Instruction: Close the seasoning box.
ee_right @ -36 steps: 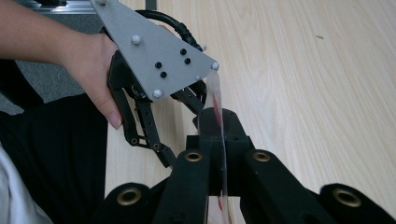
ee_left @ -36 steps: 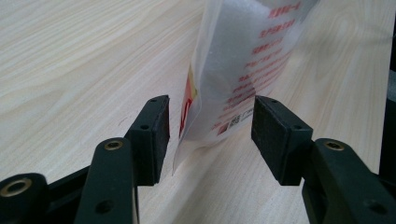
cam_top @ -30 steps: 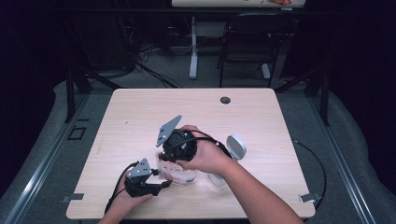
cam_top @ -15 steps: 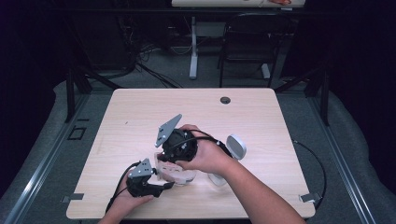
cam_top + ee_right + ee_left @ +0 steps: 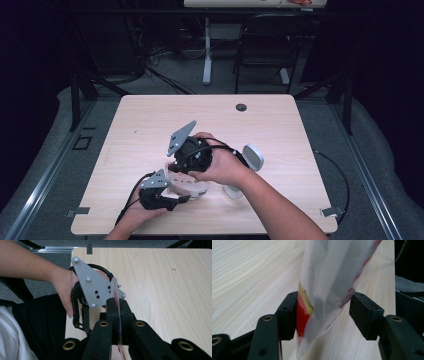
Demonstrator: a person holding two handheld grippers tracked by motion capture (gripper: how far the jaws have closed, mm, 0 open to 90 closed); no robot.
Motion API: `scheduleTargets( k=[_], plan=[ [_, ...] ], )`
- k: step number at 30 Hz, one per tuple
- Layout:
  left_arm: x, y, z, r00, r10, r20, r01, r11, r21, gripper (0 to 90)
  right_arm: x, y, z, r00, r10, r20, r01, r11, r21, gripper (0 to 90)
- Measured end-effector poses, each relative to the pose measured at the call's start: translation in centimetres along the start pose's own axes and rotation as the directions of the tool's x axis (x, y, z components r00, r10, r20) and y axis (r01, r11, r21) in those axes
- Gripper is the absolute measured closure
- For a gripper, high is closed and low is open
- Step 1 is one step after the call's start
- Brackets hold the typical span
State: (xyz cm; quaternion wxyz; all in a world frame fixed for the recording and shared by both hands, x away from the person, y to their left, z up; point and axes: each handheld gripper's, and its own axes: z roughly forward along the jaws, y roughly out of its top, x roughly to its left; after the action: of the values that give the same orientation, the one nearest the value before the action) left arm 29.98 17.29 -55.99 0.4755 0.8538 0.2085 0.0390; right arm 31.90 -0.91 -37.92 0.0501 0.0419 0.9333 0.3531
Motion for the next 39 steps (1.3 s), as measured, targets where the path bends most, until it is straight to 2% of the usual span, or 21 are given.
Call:
scheduleTargets(
  k=[3, 7, 8, 9, 16, 21, 28, 39],
  plan=[
    [-0.1, 0.1, -0.1, 1.0000, 0.001, -0.005, -0.001, 1.0000, 0.002, 45.4, 0.0, -0.1, -0.1, 1.0000, -0.002, 0.000, 0.002, 1.000, -0.001, 90.0],
    [-0.1, 0.2, -0.3, 0.9994, 0.027, -0.021, -0.027, 0.9996, 0.009, 49.7, -0.1, -0.1, -0.4, 1.0000, 0.002, 0.006, -0.002, 1.000, -0.008, 90.0],
    [-0.1, 0.3, -0.4, 0.9986, 0.045, -0.027, -0.044, 0.9989, 0.014, 50.3, -0.1, -0.2, -0.5, 1.0000, 0.005, 0.004, -0.005, 1.000, -0.012, 90.0],
    [-0.2, 0.3, -0.4, 0.9990, 0.038, -0.022, -0.038, 0.9992, 0.014, 50.9, -0.1, -0.2, -0.5, 1.0000, 0.006, 0.005, -0.006, 1.000, -0.016, 90.0],
    [-0.4, 0.6, -0.6, 0.9982, 0.060, -0.007, -0.060, 0.9973, 0.042, 55.3, -0.2, -0.7, -1.0, 0.9999, 0.011, 0.005, -0.011, 1.000, -0.023, 90.0],
    [-0.4, 0.9, -1.1, 0.9977, 0.063, 0.023, -0.065, 0.9952, 0.074, 58.0, -0.4, -1.2, -1.5, 0.9997, 0.023, -0.002, -0.023, 0.999, -0.032, 90.0],
    [-0.1, 1.7, -1.7, 0.9975, 0.065, 0.029, -0.068, 0.9905, 0.119, 61.1, -0.5, -1.8, -2.1, 0.9993, 0.035, 0.014, -0.034, 0.999, -0.043, 89.8],
    [0.2, 3.2, -2.5, 0.9957, 0.093, 0.003, -0.092, 0.9802, 0.176, 63.3, -0.6, -2.1, -3.0, 0.9979, 0.051, 0.040, -0.048, 0.997, -0.057, 89.4]
  ],
)
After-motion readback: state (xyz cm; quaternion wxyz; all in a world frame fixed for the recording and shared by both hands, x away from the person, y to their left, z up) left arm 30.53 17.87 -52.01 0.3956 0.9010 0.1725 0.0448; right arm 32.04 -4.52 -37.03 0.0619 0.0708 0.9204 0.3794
